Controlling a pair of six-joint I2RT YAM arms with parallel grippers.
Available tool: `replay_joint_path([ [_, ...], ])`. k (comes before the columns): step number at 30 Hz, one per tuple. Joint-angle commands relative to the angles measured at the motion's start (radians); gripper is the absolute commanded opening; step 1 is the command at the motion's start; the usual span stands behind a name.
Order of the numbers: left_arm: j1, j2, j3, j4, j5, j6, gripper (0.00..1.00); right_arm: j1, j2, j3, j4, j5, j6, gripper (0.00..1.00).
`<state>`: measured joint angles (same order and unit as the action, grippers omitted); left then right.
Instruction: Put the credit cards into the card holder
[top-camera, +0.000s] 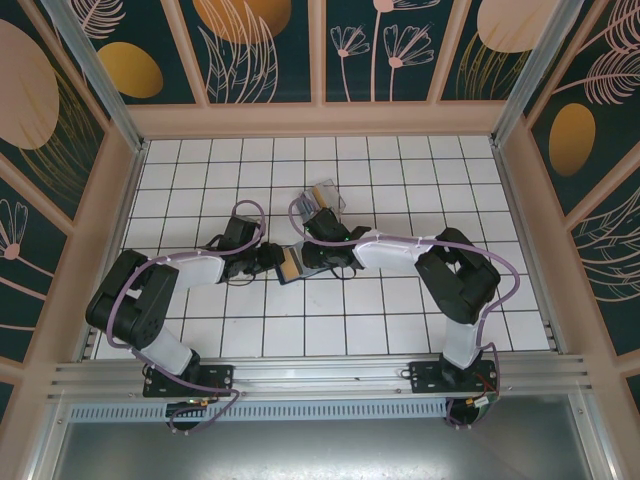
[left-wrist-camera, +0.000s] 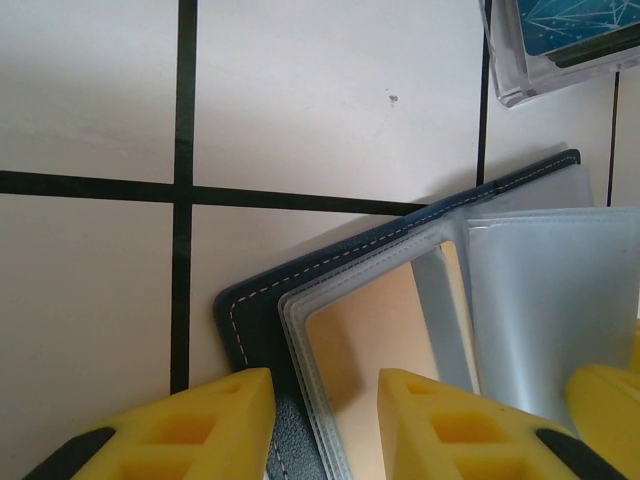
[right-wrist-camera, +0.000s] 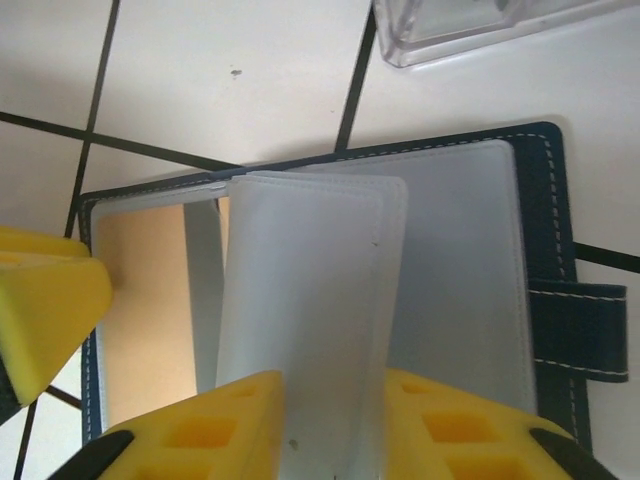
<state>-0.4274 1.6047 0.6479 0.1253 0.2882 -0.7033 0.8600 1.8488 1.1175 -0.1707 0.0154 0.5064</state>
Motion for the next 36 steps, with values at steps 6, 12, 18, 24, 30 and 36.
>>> replay_joint_path([
  [6, -0.001, 0.033, -0.004, -0.036, 0.005, 0.002, 0.36, -0.036, -0.079, -0.035, -0.022, 0.013, 0.004, 0.36],
  [12, -0.001, 0.040, 0.001, -0.032, 0.010, 0.000, 0.36, -0.038, -0.071, -0.041, -0.016, 0.004, 0.004, 0.34],
  [18, -0.001, 0.046, -0.001, -0.027, 0.016, -0.002, 0.35, -0.048, -0.074, -0.060, 0.018, -0.038, 0.011, 0.34],
  [24, 0.000, 0.046, -0.002, -0.024, 0.020, -0.004, 0.35, -0.061, -0.026, -0.073, 0.047, -0.064, 0.014, 0.35],
  [30, -0.001, 0.043, -0.005, -0.025, 0.025, -0.004, 0.35, -0.063, -0.036, -0.092, 0.047, -0.032, 0.011, 0.38],
  [36, -0.001, 0.051, 0.005, -0.025, 0.032, -0.002, 0.35, -0.066, -0.049, -0.099, 0.032, -0.020, 0.009, 0.39],
])
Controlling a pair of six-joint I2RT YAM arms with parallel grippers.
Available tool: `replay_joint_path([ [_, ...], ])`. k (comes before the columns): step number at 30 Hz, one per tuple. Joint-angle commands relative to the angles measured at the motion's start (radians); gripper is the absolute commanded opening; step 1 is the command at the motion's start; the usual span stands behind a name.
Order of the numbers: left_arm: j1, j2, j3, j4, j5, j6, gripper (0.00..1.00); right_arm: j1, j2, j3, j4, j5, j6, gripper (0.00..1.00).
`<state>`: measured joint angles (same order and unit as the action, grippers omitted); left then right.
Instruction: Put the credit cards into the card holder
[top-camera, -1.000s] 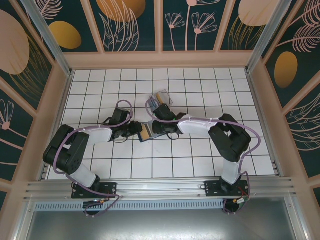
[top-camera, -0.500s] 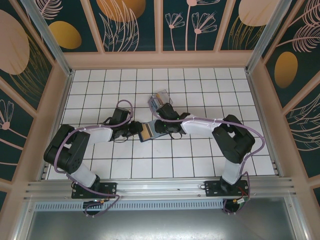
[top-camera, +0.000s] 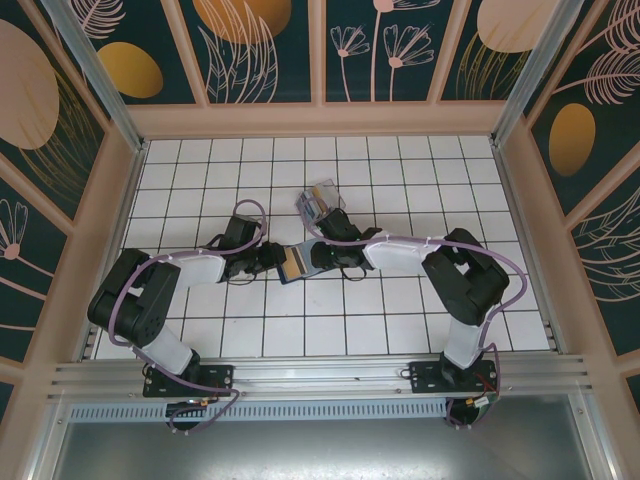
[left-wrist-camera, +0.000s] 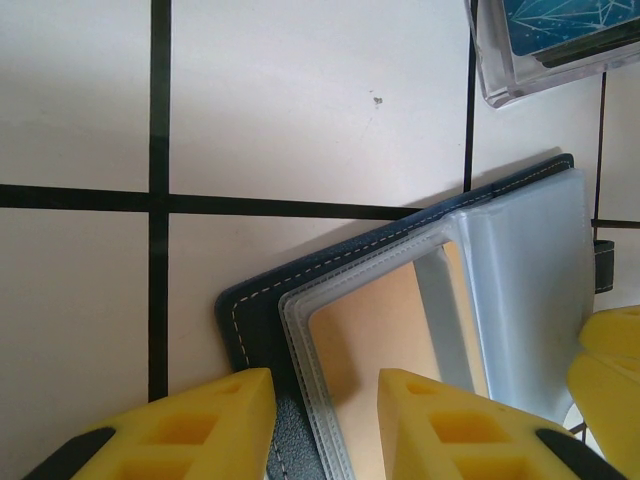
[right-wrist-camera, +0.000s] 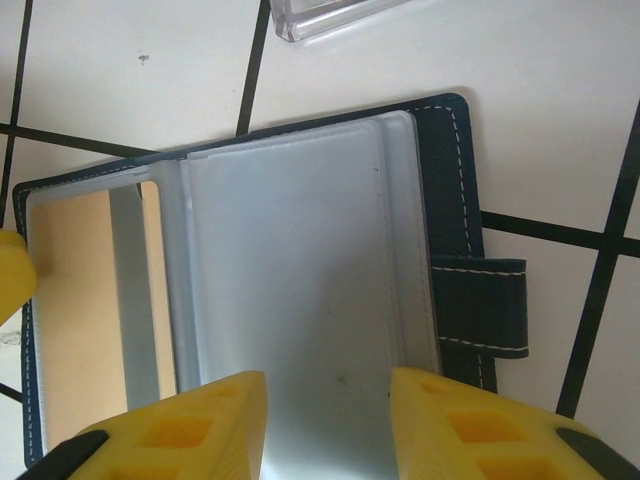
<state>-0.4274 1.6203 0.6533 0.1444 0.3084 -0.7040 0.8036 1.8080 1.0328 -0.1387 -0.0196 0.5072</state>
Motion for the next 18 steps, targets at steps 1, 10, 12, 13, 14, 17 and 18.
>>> replay_joint_path([
  [1, -0.001, 0.036, 0.001, -0.044, 0.006, -0.001, 0.35, -0.008, -0.002, -0.013, 0.003, 0.007, 0.008, 0.38],
  [10, -0.001, 0.044, 0.002, -0.040, 0.016, -0.002, 0.35, -0.007, 0.000, -0.022, 0.009, -0.011, 0.025, 0.38],
  [12, -0.001, 0.045, 0.000, -0.036, 0.026, -0.003, 0.35, -0.007, -0.007, -0.025, 0.011, -0.004, 0.030, 0.38],
  [13, 0.000, 0.044, -0.002, -0.035, 0.021, 0.000, 0.35, -0.008, -0.011, -0.025, 0.008, 0.007, 0.027, 0.38],
  [14, -0.001, 0.043, -0.004, -0.035, 0.016, 0.000, 0.35, -0.007, -0.016, -0.022, 0.002, 0.018, 0.025, 0.38],
  [17, 0.000, 0.044, -0.007, -0.031, 0.023, -0.006, 0.34, -0.007, -0.027, -0.017, -0.022, 0.053, 0.019, 0.38],
  [18, -0.001, 0.043, -0.008, -0.027, 0.027, -0.006, 0.34, -0.008, -0.029, -0.020, -0.021, 0.057, 0.019, 0.38],
])
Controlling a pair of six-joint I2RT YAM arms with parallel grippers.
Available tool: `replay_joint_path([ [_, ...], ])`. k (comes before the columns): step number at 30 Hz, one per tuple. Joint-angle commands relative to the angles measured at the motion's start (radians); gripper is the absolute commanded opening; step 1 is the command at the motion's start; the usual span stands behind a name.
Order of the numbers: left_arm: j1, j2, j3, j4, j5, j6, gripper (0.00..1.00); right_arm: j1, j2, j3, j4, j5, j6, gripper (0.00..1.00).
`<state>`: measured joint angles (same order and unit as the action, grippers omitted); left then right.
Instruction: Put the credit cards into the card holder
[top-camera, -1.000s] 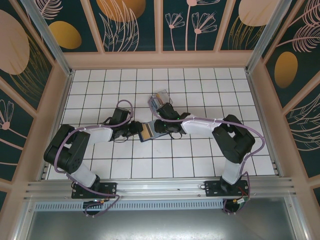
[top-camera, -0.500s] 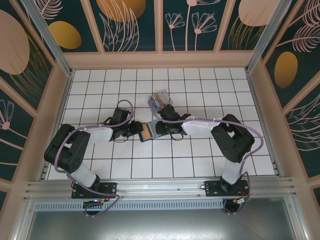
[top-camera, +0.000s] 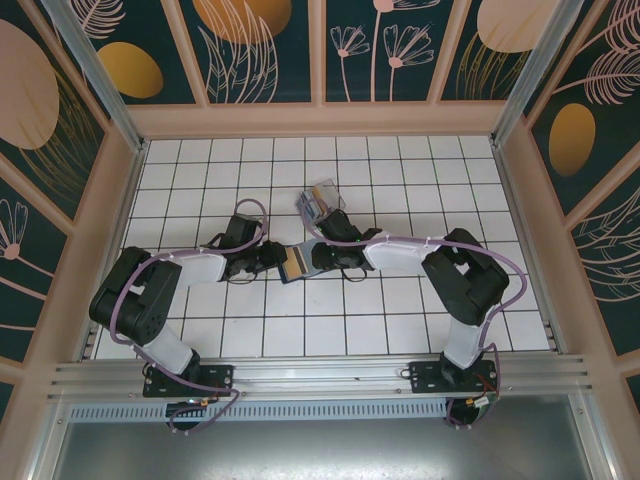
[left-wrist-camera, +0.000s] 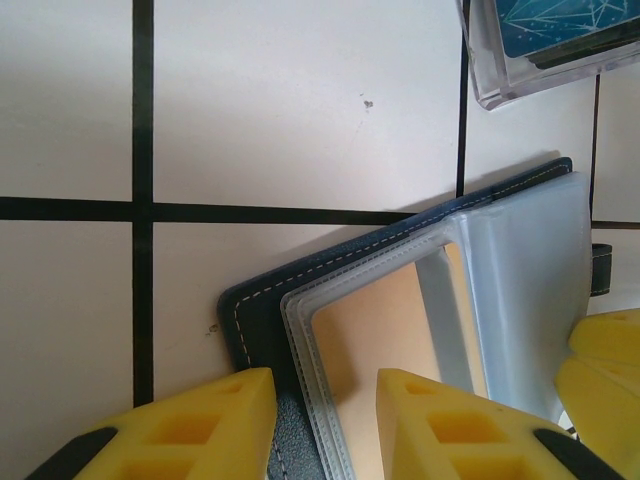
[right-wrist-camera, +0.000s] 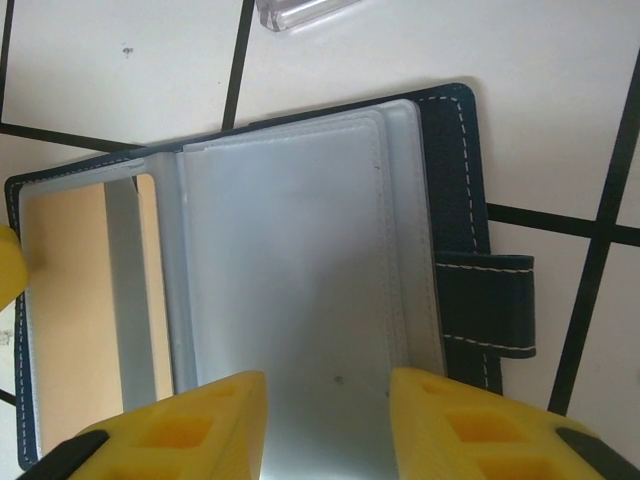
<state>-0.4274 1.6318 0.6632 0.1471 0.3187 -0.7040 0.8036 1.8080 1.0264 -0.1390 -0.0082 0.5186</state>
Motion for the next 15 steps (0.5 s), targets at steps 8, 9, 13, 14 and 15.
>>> replay_joint_path([
  [8, -0.001, 0.030, -0.028, -0.026, 0.013, -0.005, 0.34, -0.007, 0.000, -0.030, 0.014, 0.003, 0.021, 0.38],
  [9, -0.001, 0.028, -0.030, -0.027, 0.007, -0.004, 0.34, -0.007, 0.001, -0.029, 0.015, -0.004, 0.020, 0.38],
  [13, -0.001, 0.031, -0.028, -0.024, 0.018, -0.008, 0.34, -0.006, -0.002, -0.024, 0.013, -0.024, 0.018, 0.37],
  [14, -0.001, 0.030, -0.028, -0.022, 0.019, -0.007, 0.34, -0.006, -0.001, -0.025, 0.021, -0.040, 0.018, 0.37],
  [15, 0.000, 0.031, -0.028, -0.023, 0.013, -0.006, 0.34, -0.006, 0.002, -0.022, 0.027, -0.055, 0.016, 0.37],
])
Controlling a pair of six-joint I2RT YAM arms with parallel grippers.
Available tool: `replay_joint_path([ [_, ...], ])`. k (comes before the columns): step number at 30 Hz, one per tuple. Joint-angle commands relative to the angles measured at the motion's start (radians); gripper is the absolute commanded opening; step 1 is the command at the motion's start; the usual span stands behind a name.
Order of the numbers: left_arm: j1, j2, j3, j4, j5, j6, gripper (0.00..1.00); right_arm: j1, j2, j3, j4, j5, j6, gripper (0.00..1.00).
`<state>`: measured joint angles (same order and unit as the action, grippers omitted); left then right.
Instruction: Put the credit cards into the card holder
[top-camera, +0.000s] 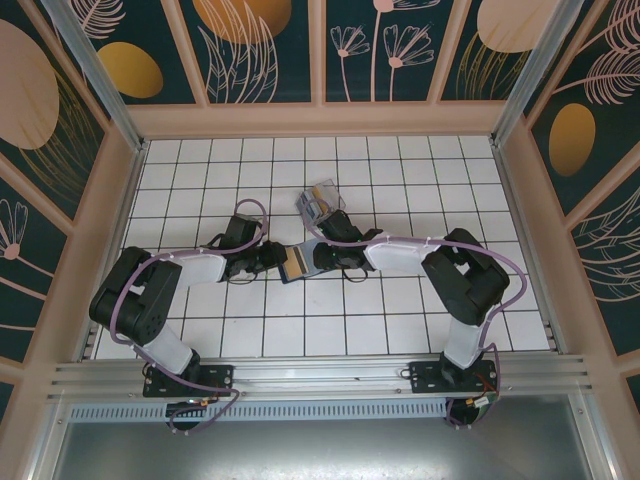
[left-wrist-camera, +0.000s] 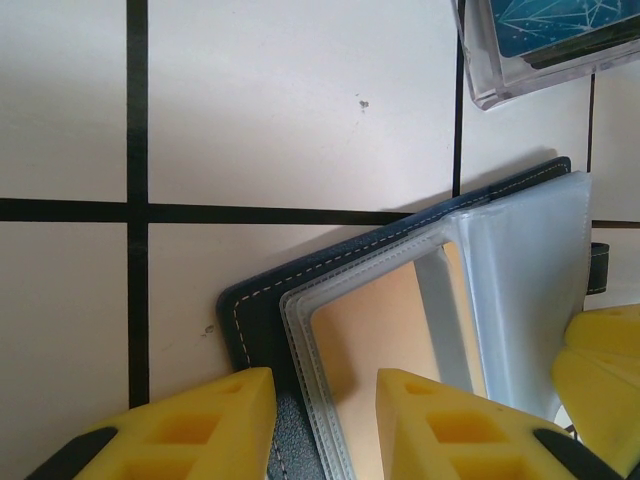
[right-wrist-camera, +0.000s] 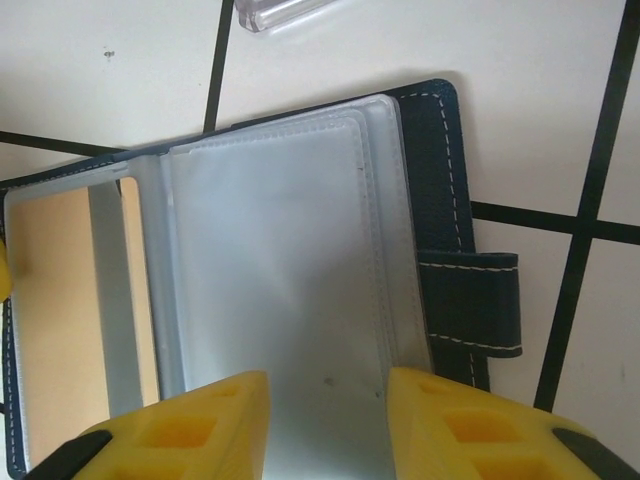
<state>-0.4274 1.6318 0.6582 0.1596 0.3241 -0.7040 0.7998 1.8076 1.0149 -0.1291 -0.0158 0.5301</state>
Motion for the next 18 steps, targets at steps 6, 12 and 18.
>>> replay_joint_path([
  [6, -0.001, 0.034, -0.023, -0.031, 0.018, -0.009, 0.34, 0.004, 0.007, -0.002, 0.039, -0.085, 0.007, 0.33],
  [12, -0.001, 0.043, -0.022, -0.028, 0.021, -0.008, 0.34, -0.003, 0.024, -0.002, 0.080, -0.166, 0.023, 0.30],
  [18, -0.001, 0.045, -0.023, -0.026, 0.023, -0.008, 0.34, -0.037, 0.020, -0.039, 0.177, -0.293, 0.073, 0.25],
])
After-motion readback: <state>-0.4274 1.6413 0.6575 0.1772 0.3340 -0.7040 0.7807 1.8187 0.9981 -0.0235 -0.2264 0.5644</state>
